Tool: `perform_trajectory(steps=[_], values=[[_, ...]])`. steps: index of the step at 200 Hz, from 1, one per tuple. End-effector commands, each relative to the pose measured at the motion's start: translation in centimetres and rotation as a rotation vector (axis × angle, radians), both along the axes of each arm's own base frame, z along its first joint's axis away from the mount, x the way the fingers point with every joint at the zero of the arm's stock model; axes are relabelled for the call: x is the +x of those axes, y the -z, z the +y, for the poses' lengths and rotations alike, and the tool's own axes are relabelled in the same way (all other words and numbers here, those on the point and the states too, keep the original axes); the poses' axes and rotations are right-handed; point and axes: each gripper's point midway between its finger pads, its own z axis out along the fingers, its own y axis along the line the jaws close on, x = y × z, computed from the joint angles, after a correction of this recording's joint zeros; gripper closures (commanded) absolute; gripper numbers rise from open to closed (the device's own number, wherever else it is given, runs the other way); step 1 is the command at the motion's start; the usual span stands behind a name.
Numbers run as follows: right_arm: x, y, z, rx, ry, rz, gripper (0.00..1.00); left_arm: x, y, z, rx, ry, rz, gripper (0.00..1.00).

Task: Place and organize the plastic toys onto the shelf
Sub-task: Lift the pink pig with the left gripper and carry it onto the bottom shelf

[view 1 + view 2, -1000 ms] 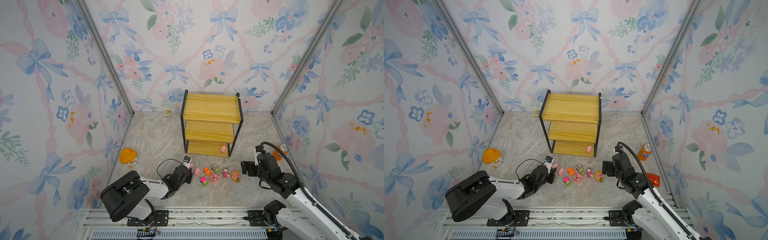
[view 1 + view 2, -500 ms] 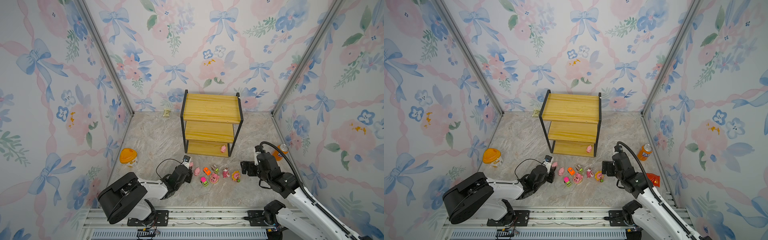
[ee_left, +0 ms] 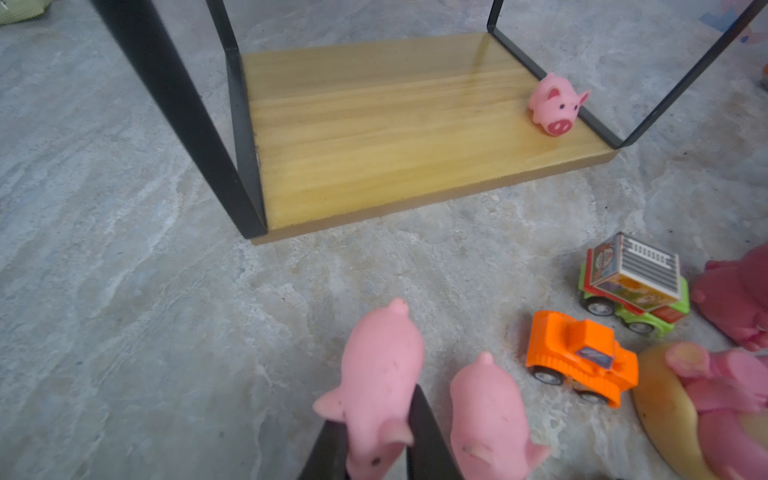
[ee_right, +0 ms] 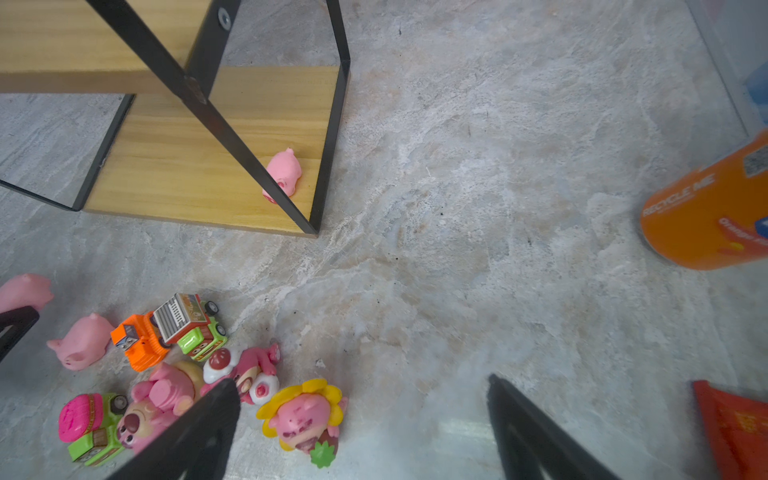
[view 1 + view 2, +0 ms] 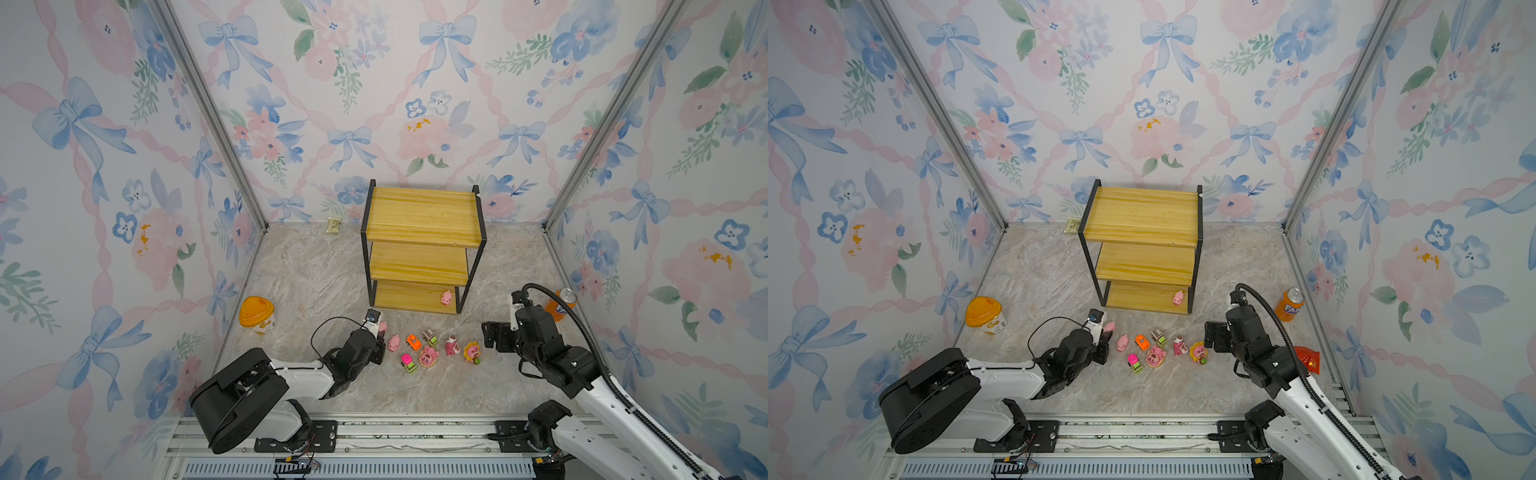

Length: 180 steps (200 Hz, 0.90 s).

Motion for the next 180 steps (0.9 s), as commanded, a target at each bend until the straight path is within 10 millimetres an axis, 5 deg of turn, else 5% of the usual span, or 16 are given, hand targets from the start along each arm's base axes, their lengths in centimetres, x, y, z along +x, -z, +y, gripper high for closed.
perform_trajectory(steps=[1,112,180], values=[[-0.3,-0.3,-0.7,0.007,0.03,-0.003,0.05,1.2,-1.1,-1.6,0.0,0.02,-0.027,0.8],[-0.9,-0.6,-1.8,0.022,0.076,-0.024,0.05,5.5,-1.4,-8.9,-0.006,-0.015,-0.086,0.81],[-1.1,-0.7,-2.3,0.035,0.095,-0.043,0.05,7.5,-1.3,-11.8,-0.067,-0.071,-0.109,0.81]])
